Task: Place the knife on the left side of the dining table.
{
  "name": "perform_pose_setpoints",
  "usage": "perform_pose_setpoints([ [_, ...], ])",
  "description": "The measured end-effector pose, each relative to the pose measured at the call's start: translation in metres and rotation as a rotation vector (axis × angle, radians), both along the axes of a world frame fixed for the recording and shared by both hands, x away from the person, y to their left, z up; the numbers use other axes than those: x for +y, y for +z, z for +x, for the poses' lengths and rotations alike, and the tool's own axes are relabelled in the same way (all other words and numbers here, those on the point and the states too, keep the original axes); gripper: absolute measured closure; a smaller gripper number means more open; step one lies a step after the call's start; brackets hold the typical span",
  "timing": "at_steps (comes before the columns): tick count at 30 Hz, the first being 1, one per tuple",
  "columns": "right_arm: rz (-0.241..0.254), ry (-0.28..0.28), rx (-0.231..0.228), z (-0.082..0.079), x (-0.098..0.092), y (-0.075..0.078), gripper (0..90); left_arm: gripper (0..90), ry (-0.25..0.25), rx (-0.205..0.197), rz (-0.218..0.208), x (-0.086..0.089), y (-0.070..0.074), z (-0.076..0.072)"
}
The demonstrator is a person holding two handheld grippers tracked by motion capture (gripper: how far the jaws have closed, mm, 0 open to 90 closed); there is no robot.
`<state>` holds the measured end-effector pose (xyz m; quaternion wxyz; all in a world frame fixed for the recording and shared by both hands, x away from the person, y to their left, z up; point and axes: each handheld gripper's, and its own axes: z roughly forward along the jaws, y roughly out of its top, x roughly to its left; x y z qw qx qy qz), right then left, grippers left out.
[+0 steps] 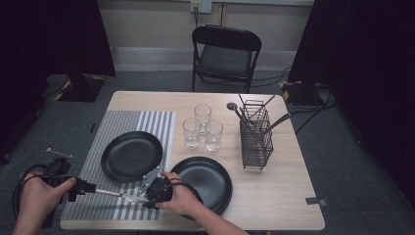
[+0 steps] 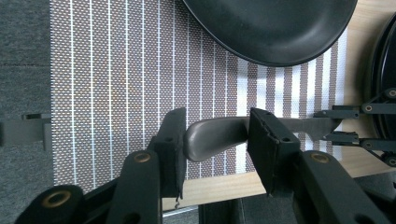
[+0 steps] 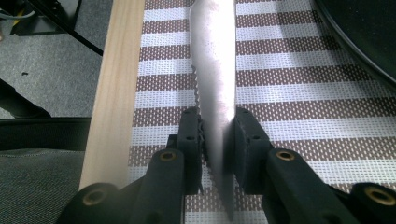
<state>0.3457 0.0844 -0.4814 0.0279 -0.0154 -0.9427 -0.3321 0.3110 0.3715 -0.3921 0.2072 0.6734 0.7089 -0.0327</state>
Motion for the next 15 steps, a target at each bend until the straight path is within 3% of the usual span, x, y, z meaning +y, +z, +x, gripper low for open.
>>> perform_pose_setpoints([
  [15,0.0,0.0,-0.002,-0.0002,-0.0001,0.0,75.3,56.2,0.004,0.008,0.009,0.0001,-0.0055,0.0009],
])
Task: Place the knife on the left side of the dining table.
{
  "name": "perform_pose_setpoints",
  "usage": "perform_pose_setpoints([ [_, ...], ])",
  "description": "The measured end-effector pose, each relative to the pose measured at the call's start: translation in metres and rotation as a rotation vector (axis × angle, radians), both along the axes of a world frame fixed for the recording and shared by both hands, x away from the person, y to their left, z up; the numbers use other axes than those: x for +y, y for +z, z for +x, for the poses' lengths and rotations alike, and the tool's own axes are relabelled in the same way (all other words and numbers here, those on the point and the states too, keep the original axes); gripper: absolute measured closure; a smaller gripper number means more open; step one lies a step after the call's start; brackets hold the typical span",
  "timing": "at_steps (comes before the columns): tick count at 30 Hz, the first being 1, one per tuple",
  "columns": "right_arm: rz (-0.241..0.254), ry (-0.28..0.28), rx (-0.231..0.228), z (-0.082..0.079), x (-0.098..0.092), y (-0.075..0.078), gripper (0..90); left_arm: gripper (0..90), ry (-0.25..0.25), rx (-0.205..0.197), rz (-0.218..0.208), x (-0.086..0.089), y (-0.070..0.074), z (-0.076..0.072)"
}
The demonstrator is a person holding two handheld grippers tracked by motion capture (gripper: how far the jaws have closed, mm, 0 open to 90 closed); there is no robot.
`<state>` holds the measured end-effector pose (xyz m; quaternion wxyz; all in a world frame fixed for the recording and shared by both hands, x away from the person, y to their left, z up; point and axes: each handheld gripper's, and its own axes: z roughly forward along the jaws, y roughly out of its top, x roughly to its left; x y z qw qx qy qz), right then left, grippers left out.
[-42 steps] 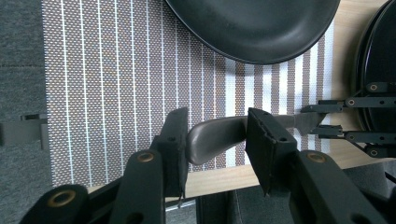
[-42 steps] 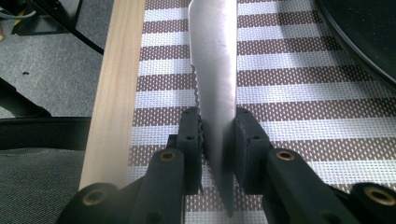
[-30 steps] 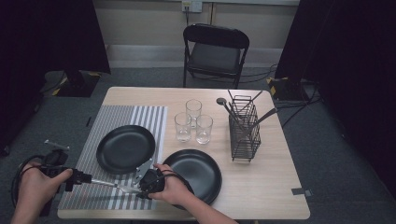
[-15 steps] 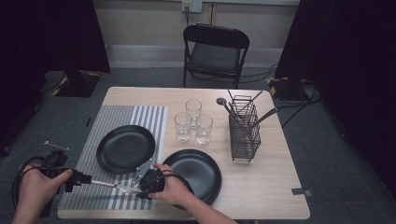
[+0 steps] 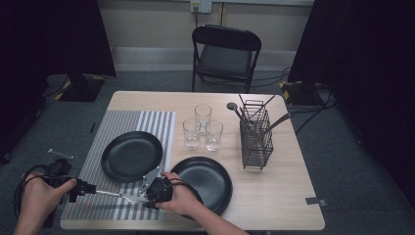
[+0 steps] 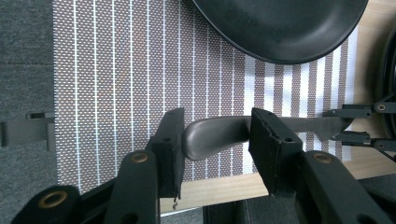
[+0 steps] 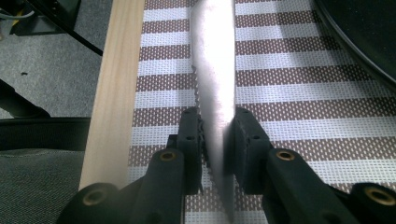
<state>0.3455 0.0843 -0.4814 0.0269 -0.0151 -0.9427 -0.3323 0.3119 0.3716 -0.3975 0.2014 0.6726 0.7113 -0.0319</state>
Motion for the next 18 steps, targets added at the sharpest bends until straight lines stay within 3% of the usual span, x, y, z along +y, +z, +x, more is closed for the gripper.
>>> perform_pose_setpoints([
  [18,-0.003,-0.001,-0.001,-0.0001,0.0,0.0001,75.3,54.9,0.005,0.012,-0.007,0.0037,-0.0099,-0.0003],
])
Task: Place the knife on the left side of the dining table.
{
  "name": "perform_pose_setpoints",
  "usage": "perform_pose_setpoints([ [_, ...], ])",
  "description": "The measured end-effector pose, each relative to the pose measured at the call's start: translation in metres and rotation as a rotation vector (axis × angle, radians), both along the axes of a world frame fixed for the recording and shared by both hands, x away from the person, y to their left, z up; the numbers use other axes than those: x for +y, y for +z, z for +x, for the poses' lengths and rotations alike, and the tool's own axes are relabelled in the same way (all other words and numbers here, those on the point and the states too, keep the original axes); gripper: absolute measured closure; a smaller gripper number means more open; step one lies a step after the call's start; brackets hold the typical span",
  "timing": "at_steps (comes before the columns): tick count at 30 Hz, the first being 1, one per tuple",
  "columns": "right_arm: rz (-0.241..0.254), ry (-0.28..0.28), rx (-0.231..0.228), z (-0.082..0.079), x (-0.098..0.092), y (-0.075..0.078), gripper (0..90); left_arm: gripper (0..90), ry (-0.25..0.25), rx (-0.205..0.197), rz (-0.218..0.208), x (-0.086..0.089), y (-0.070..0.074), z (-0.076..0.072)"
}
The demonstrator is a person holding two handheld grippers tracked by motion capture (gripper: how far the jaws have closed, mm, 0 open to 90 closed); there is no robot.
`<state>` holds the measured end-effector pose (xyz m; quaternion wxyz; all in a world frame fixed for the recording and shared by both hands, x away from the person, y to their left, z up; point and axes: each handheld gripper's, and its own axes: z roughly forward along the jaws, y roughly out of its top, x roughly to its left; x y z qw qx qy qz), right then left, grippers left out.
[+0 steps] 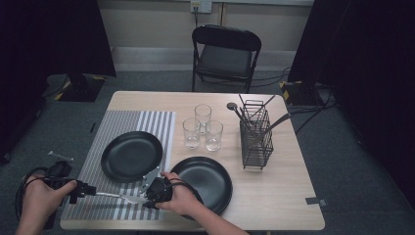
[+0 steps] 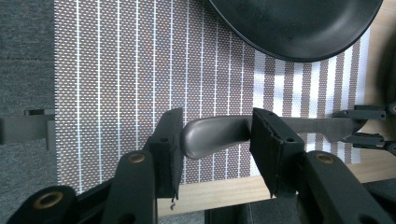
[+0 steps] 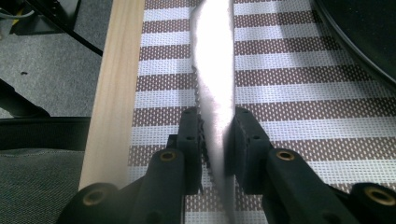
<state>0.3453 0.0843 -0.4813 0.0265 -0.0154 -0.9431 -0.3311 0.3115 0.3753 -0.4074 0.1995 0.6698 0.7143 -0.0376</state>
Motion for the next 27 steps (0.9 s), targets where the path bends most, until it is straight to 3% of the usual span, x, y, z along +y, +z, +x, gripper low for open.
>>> perform_pose_setpoints([
  [27,0.003,-0.004,-0.005,-0.0012,-0.0007,-0.0002,75.4,54.3,0.001,-0.024,0.021,-0.0002,-0.0067,-0.0011],
])
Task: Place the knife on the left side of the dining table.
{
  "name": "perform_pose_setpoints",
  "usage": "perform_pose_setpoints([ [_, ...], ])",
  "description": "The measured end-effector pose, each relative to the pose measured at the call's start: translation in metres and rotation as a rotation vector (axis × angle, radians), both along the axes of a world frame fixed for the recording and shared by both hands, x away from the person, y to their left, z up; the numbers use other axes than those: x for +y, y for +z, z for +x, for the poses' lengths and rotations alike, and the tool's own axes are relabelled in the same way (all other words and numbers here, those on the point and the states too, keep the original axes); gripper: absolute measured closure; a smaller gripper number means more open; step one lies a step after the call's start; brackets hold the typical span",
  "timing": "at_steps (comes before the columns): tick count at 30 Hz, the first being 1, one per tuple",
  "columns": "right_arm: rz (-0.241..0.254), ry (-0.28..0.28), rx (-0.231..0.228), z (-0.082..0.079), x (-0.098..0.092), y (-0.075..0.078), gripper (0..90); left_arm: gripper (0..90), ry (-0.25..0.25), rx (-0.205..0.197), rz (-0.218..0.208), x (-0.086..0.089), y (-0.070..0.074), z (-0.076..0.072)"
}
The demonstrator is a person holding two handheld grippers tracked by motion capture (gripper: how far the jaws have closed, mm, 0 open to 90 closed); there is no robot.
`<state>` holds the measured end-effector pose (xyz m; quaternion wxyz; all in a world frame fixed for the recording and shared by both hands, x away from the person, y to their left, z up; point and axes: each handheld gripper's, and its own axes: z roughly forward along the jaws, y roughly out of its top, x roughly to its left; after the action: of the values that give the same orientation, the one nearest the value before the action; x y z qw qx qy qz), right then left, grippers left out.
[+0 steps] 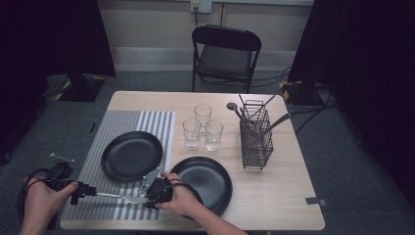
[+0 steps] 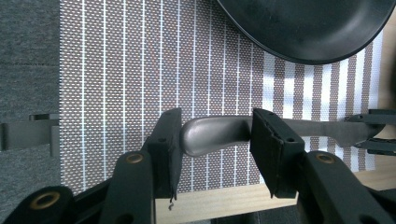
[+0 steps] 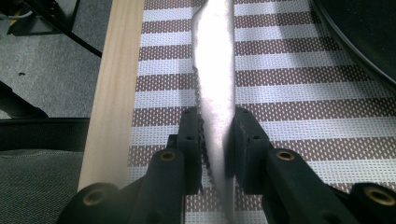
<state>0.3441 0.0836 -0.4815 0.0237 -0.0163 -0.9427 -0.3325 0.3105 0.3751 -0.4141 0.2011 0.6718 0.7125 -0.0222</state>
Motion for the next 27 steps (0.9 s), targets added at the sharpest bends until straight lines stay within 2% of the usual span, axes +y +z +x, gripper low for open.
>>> perform_pose_setpoints([
  [5,0.0,0.0,-0.001,-0.0001,0.0,-0.0001,75.5,54.5,-0.012,0.006,0.018,0.0003,-0.0003,0.0004],
  [9,0.001,0.003,-0.002,-0.0003,-0.0001,-0.0001,75.4,54.8,0.006,0.009,0.025,-0.0005,-0.0018,0.0006],
  [10,0.001,0.003,-0.002,-0.0003,-0.0001,-0.0001,75.4,54.9,-0.001,0.011,0.015,0.0004,-0.0028,0.0009],
  [20,0.002,0.008,-0.009,-0.0005,-0.0001,-0.0001,75.5,55.1,-0.003,0.023,0.017,0.0029,-0.0056,0.0016],
  [27,0.002,0.009,-0.013,-0.001,-0.0004,-0.0002,75.5,54.9,0.015,0.025,0.013,0.0043,-0.0077,0.0014],
])
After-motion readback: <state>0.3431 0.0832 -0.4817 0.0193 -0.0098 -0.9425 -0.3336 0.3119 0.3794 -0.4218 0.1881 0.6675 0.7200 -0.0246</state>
